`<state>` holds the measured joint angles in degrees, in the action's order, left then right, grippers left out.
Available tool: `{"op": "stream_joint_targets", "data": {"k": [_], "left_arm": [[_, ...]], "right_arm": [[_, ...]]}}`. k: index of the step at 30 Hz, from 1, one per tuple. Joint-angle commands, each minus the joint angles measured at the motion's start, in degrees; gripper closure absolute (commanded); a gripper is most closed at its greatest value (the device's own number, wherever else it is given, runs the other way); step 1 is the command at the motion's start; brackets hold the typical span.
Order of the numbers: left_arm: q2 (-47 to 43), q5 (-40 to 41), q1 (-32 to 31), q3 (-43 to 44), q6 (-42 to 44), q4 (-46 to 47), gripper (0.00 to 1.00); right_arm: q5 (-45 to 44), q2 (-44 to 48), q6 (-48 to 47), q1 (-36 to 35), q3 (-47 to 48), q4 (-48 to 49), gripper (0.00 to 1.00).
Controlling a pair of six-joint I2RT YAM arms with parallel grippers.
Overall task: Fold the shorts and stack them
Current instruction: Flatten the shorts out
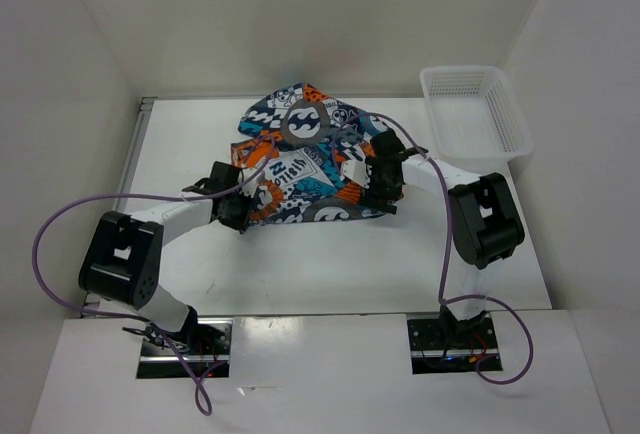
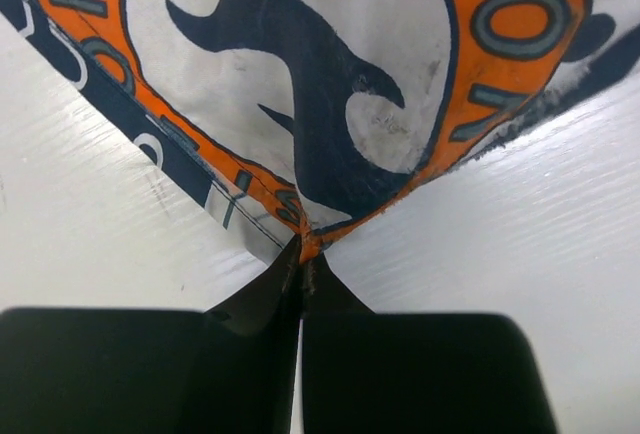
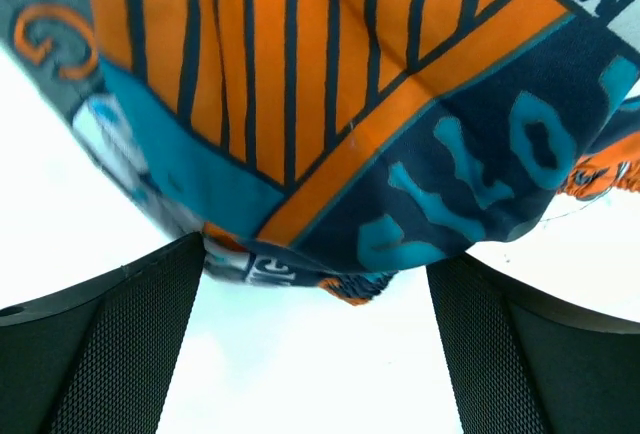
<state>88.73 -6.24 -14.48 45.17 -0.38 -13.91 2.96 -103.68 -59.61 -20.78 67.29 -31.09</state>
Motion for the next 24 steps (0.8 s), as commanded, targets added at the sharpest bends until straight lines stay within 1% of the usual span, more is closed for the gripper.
{"op": "stream_joint_targets", "data": {"k": [1,3,6,8,10,12,14,15,16,17,18,19,20,21,22,24], "left_arm": [[-0.5,4.0,1.7,0.7,0.4,-4.1,1.00],[0.7,4.5,3.9,1.4,0.4,-4.1,1.00],[1.8,4.5,5.1,1.9,0.4,-4.1,1.00],[3.2,4.5,6.4,2.5,0.4,-4.6,1.00],[4.3,4.5,6.4,3.1,0.4,-4.6,1.00],[5.7,4.5,6.4,3.8,0.4,-4.6,1.00],[6.3,3.9,6.4,4.6,0.4,-4.6,1.00],[7.0,3.3,6.4,5.2,0.4,-4.6,1.00],[7.5,3.3,6.4,5.2,0.4,-5.2,1.00],[7.5,2.7,6.4,5.2,0.4,-5.2,1.00],[7.5,2.7,6.4,5.2,0.4,-4.6,0.99],[8.0,2.7,6.4,4.7,0.4,-4.5,0.99],[8.0,2.7,6.4,4.7,0.4,-3.9,0.99],[8.0,3.2,6.4,4.7,0.4,-3.9,0.99],[8.0,3.3,6.4,4.7,0.4,-3.9,0.99],[7.5,3.3,6.4,4.7,0.4,-3.9,1.00]], "right_arm": [[3.6,0.9,-3.9,0.4,5.2,-11.0,0.05],[5.6,0.9,-4.7,0.4,6.9,-12.9,0.05],[7.5,0.9,-6.2,0.9,6.9,-14.3,0.05],[8.8,0.9,-7.5,0.9,3.8,-14.9,0.05],[8.0,0.2,-8.2,0.9,0.8,-11.6,0.05],[6.8,-1.3,-7.6,0.9,0.3,-9.6,0.05],[7.3,-4.3,-5.0,0.4,2.1,-7.5,0.05],[7.3,-5.3,-4.1,-0.1,2.9,-6.6,0.08],[7.3,-6.2,-3.4,-0.1,4.3,-5.4,0.08],[6.6,-7.2,-2.4,-0.9,4.3,-4.1,0.11],[6.6,-7.8,0.0,-0.9,5.0,-2.8,0.15],[6.6,-7.8,0.0,-1.5,5.7,-2.8,0.25],[6.6,-8.6,0.7,-1.5,5.7,-2.3,0.31],[6.0,-8.6,0.7,-2.2,5.7,-2.3,0.46],[6.0,-8.6,0.7,-2.2,4.8,-1.8,0.53],[6.0,-7.9,3.9,-2.2,3.8,-0.5,0.72]]}}
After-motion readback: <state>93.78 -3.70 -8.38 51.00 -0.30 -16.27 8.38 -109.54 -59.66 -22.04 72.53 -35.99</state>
